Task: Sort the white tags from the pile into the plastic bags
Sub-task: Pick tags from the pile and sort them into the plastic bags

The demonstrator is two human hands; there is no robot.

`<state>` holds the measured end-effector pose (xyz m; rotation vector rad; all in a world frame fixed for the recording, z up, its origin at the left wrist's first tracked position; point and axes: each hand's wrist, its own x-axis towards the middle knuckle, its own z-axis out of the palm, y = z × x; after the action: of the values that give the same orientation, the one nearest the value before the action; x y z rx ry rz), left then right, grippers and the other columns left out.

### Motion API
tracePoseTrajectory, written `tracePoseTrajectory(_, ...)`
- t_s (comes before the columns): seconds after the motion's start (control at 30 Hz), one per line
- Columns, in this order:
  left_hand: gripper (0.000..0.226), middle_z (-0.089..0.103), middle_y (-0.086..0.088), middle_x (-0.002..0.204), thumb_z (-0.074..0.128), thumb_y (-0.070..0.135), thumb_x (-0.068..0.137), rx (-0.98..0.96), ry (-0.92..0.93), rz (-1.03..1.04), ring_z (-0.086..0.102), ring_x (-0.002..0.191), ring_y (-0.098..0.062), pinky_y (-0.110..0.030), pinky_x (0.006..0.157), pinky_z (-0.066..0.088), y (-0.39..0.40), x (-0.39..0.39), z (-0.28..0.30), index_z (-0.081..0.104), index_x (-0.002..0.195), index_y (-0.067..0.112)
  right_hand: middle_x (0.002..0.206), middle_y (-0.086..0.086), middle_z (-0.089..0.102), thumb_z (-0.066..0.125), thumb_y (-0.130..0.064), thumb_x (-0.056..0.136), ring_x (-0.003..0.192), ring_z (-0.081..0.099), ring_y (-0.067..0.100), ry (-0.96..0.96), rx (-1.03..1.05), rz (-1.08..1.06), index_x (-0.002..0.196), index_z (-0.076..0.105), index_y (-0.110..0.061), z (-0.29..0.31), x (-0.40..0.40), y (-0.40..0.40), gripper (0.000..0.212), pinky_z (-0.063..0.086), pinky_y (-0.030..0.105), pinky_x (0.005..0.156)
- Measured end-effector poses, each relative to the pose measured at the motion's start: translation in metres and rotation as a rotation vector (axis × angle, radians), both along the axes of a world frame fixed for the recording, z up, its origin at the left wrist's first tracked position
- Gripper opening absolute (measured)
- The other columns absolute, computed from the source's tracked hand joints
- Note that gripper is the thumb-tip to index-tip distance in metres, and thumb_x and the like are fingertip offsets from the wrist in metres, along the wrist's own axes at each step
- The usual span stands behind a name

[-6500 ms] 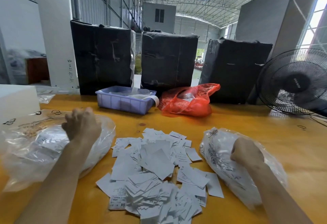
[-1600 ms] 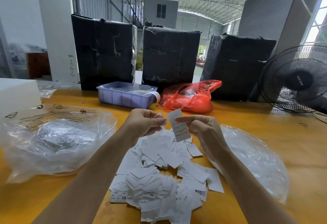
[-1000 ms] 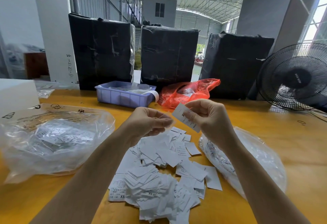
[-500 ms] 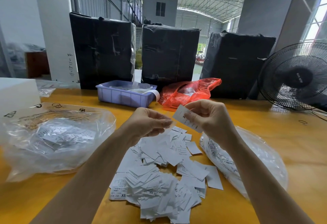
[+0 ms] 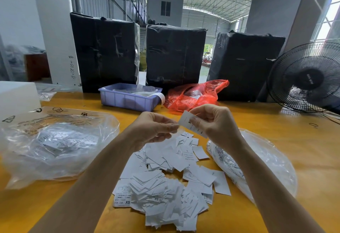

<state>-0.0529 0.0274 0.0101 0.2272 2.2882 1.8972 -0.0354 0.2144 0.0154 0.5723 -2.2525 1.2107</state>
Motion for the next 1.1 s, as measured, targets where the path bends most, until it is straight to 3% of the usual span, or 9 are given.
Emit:
tracePoseTrajectory(0.33, 0.032, 0.074, 0.001, 0.074, 0.078, 0.031, 0.053, 0.015, 0.004, 0.015, 0.068, 0.059, -0.004, -0.014, 0.05, 0.05, 0.0, 0.001, 0.0, 0.073, 0.08, 0.016, 0.096, 0.008, 0.069, 0.07, -0.006, 0.081, 0.089, 0.067, 0.016, -0.043, 0.001, 0.014, 0.097, 0.069, -0.005, -0.001, -0.001, 0.002, 0.016, 0.058, 0.027, 0.074)
tracePoseTrajectory(0.53, 0.017, 0.072, 0.001, 0.064, 0.078, 0.02, 0.07, 0.059, -0.03, 0.062, 0.066, 0.053, -0.003, -0.013, 0.048, 0.048, 0.002, 0.0, -0.001, 0.071, 0.083, 0.011, 0.09, 0.004, 0.07, 0.071, -0.008, 0.081, 0.083, 0.068, 0.016, -0.154, 0.056, 0.092, 0.096, 0.068, -0.007, -0.002, 0.0, 0.001, 0.015, 0.058, 0.026, 0.07)
tracePoseTrajectory(0.7, 0.021, 0.074, -0.003, 0.071, 0.078, 0.023, 0.07, 0.049, -0.026, 0.048, 0.067, 0.057, -0.004, -0.014, 0.051, 0.05, 0.006, 0.003, -0.002, 0.073, 0.086, 0.011, 0.085, 0.003, 0.071, 0.071, -0.006, 0.081, 0.078, 0.068, 0.015, -0.222, 0.076, 0.136, 0.09, 0.071, -0.015, -0.001, 0.001, 0.0, 0.013, 0.058, 0.028, 0.068)
tracePoseTrajectory(0.93, 0.033, 0.074, -0.002, 0.072, 0.076, 0.029, 0.06, 0.065, -0.034, 0.035, 0.07, 0.062, -0.007, -0.017, 0.054, 0.054, 0.009, 0.007, 0.0, 0.073, 0.087, 0.01, 0.081, 0.004, 0.069, 0.076, -0.009, 0.076, 0.076, 0.066, 0.018, -0.225, 0.054, 0.102, 0.092, 0.073, -0.007, -0.001, 0.002, -0.001, 0.016, 0.057, 0.025, 0.062)
tracePoseTrajectory(1.1, 0.019, 0.073, -0.005, 0.068, 0.075, 0.023, 0.072, 0.1, -0.033, 0.055, 0.067, 0.055, -0.006, -0.015, 0.051, 0.053, 0.01, 0.006, -0.001, 0.073, 0.083, 0.008, 0.081, 0.005, 0.069, 0.074, -0.011, 0.079, 0.075, 0.066, 0.019, -0.218, 0.057, 0.068, 0.088, 0.073, -0.008, 0.0, 0.003, 0.0, 0.01, 0.056, 0.027, 0.066)
